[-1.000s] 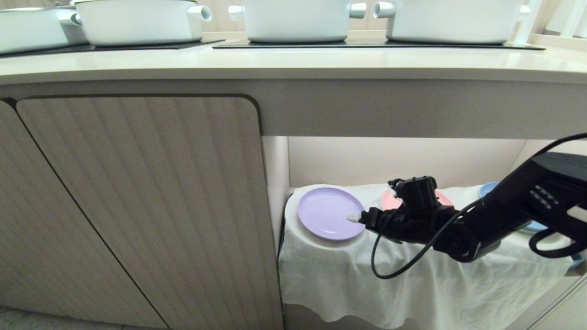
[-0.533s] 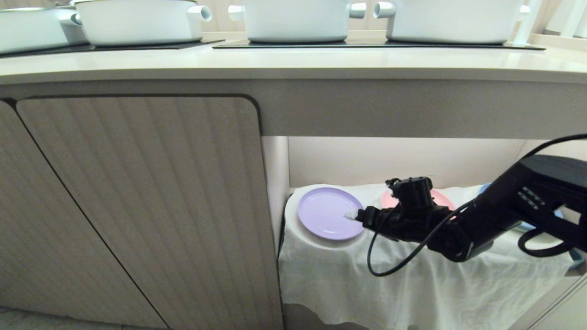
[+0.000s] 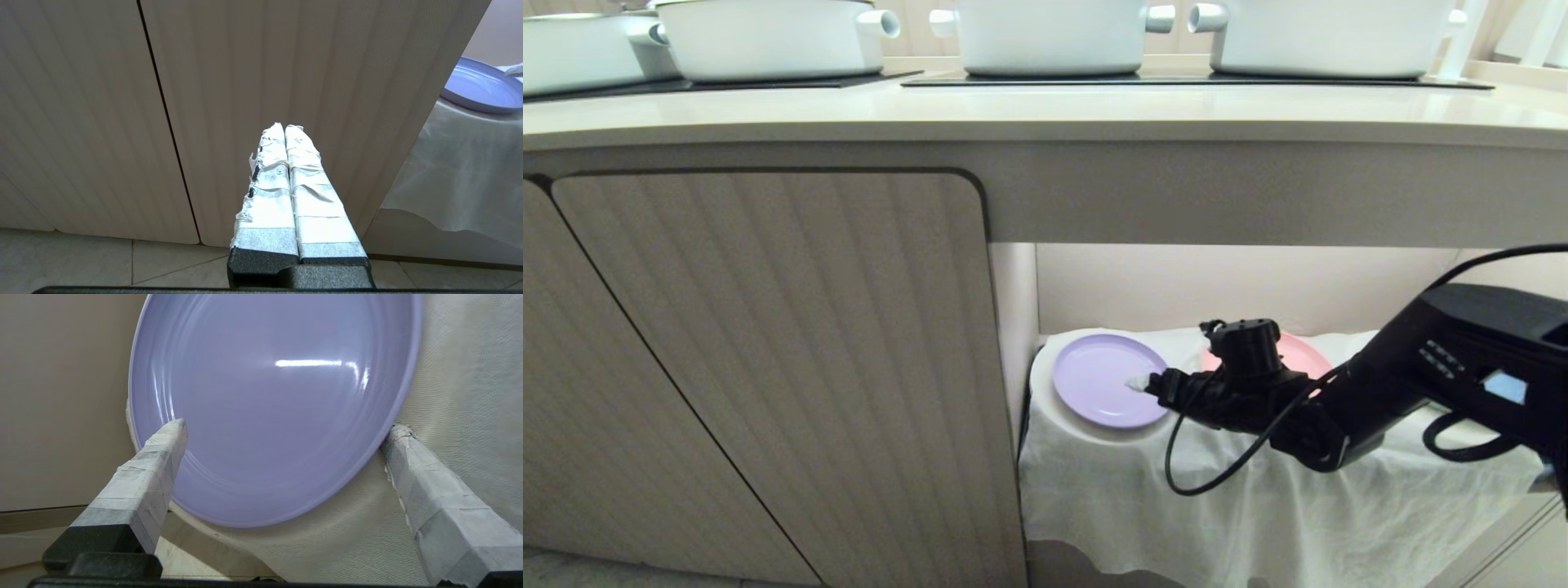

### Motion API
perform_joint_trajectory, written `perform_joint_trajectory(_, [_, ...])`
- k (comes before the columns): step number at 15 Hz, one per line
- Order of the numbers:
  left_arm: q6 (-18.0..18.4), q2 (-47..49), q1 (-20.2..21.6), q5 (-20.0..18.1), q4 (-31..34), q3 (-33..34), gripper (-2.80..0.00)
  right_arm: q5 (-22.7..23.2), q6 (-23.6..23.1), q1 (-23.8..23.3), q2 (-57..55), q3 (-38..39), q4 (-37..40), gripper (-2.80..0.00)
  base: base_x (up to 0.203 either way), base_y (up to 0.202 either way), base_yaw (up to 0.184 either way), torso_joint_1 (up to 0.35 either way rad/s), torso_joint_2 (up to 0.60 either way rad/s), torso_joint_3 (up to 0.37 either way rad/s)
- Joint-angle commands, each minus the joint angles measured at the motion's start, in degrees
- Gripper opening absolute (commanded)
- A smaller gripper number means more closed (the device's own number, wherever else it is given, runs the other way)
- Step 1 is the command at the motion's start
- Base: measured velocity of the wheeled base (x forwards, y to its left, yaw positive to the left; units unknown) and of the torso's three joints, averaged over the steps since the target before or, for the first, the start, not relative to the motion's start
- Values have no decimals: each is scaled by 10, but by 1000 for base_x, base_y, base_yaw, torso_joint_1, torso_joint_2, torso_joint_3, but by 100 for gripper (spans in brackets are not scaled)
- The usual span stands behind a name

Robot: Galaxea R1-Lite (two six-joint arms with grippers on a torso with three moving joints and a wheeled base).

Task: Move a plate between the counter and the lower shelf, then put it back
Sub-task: Pick up the plate in the cupboard

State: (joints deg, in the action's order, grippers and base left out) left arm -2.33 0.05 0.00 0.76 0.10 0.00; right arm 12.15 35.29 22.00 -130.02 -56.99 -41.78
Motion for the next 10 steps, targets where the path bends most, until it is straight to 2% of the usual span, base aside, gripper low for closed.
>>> perform_joint_trajectory(1, [0,0,0,0,0,0,-280,0,2,12,-10,-3,-3,0,0,0,0,0,0,0])
perform_joint_trajectory(10, [0,0,1,0,0,0,-280,-27,12,19,-21,-9,4,0,0,0,0,0,0,0])
